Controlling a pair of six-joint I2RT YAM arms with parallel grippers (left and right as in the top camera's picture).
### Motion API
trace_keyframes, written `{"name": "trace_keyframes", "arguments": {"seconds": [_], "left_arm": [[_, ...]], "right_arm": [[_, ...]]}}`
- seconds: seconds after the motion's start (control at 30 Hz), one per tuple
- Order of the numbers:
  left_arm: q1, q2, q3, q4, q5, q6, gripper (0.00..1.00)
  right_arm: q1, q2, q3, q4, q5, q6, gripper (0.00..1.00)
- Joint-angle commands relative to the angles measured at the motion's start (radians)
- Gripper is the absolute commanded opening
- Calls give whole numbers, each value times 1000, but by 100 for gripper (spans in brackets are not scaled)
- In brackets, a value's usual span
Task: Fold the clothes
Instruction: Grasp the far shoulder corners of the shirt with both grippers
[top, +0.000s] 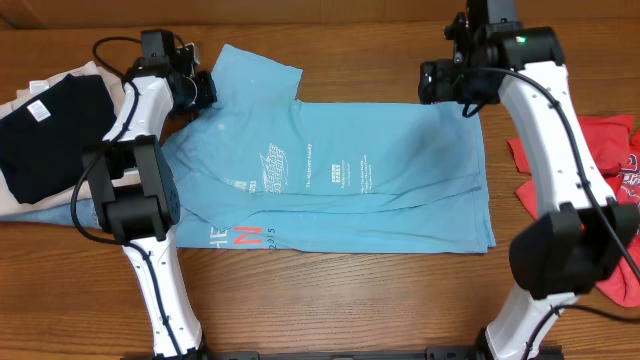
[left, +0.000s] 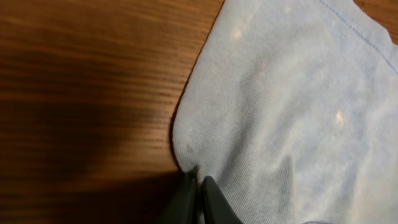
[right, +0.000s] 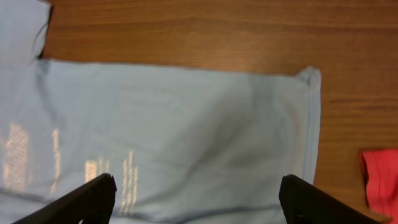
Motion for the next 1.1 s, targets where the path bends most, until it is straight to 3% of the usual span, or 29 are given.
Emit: {"name": "trace_keyframes", "arguments": {"seconds": [0.0,0.23,0.43,0.73,1.07], "left_arm": [[2,-16,1,-46,44,-45,5],[23,-34,1,-81,159,-111,4],[27,-34,1,-121,159,-128,4],[26,-34,1,-150,159,-128,4],[26,-34,1,-174,159,-126,4]], "right_arm": [[-24,74,14,54,83,11,88],[-141,195,14,186,86,132,88],[-229,277,14,265,-82,135,84],[-238,393,14,295,-163,122,79],[-238,403,14,394,-155,131,76]]}}
